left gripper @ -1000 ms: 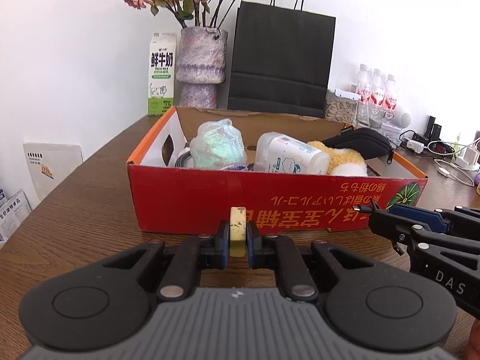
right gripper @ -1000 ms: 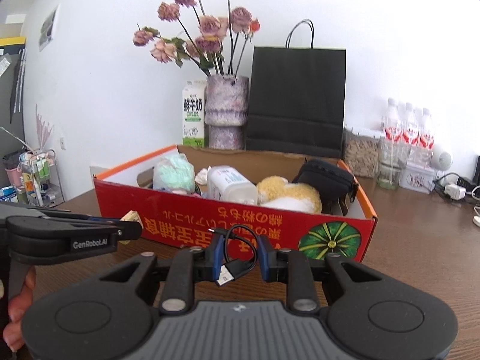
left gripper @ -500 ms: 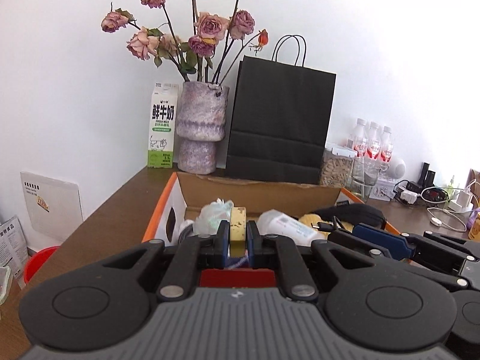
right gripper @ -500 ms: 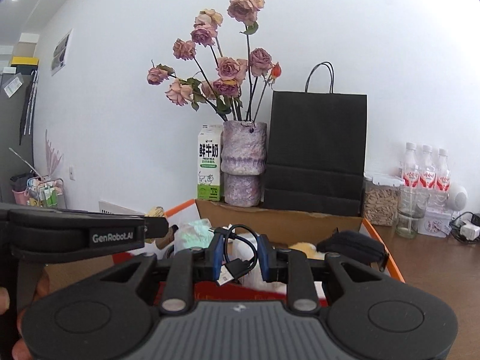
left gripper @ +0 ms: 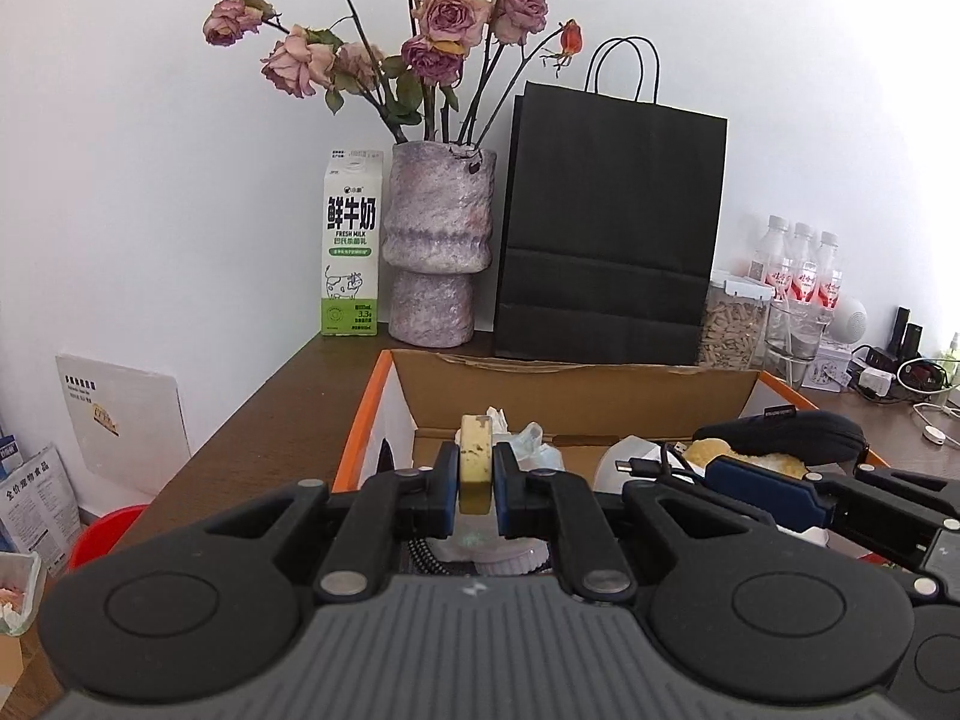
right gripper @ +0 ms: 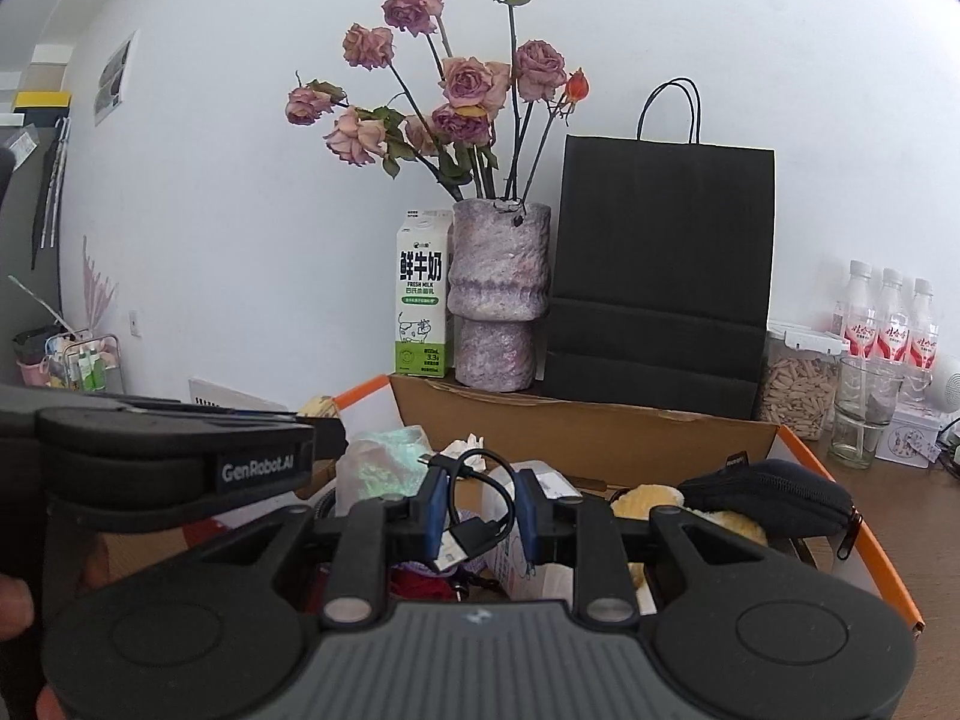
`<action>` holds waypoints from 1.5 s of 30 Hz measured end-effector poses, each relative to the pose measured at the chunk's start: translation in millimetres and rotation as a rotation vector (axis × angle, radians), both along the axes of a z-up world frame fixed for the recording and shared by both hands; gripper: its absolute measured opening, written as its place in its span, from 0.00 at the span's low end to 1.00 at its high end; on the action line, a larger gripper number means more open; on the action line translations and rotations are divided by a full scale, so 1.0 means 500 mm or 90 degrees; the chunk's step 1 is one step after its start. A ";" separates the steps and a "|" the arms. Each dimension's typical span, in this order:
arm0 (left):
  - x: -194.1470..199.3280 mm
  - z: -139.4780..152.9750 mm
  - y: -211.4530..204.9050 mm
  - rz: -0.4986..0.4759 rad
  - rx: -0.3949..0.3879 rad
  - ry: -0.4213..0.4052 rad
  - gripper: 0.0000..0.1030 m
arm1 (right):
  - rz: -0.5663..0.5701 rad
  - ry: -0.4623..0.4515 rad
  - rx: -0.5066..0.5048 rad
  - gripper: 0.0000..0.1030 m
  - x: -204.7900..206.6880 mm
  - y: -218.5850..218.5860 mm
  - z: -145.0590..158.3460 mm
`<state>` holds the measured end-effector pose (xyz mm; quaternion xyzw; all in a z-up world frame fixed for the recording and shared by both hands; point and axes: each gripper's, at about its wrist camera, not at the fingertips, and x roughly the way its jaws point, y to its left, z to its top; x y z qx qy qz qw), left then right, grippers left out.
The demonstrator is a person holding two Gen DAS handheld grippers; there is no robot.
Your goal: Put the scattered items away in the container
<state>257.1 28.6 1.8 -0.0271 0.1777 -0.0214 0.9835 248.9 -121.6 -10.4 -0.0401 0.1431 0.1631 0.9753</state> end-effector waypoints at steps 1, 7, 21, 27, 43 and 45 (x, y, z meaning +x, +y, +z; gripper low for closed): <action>-0.003 -0.001 -0.003 0.000 0.007 -0.004 0.12 | 0.000 0.000 -0.003 0.22 -0.002 0.001 -0.002; -0.012 -0.007 -0.011 -0.003 0.016 -0.005 0.12 | -0.002 -0.007 -0.011 0.23 -0.011 0.002 -0.009; -0.072 0.007 -0.020 0.046 0.036 -0.132 1.00 | -0.037 -0.080 -0.025 1.00 -0.069 -0.021 -0.003; -0.073 0.004 -0.023 0.057 0.042 -0.129 1.00 | -0.069 -0.073 -0.022 1.00 -0.066 -0.033 -0.004; -0.202 -0.020 -0.019 0.093 0.035 -0.042 1.00 | -0.106 0.032 0.001 1.00 -0.169 -0.108 -0.012; -0.235 -0.017 -0.018 0.086 0.028 -0.012 1.00 | -0.094 0.066 0.025 1.00 -0.201 -0.125 -0.004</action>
